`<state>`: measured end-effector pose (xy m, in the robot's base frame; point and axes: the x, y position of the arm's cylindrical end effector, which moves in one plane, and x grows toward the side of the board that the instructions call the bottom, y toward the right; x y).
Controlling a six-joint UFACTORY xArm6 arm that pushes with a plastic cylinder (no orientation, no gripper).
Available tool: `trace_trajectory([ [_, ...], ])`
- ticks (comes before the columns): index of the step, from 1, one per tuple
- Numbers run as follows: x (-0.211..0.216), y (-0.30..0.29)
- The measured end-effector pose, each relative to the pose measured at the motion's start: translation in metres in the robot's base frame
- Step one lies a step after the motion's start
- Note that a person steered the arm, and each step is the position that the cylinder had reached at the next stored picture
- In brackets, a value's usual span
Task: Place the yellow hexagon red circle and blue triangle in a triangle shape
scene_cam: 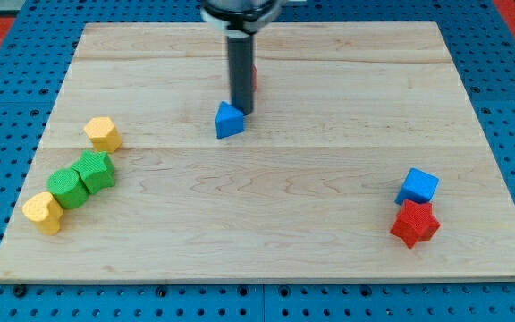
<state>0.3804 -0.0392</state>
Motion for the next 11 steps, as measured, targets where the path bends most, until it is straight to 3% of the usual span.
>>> trace_trajectory([
  [1, 0.012, -0.015],
  [2, 0.042, 0.014],
  [4, 0.008, -0.054],
  [5, 0.034, -0.090],
  [7, 0.094, -0.011],
  [8, 0.110, 0.055],
  [9, 0.139, 0.055],
  [10, 0.148, 0.004],
  [11, 0.170, 0.056],
])
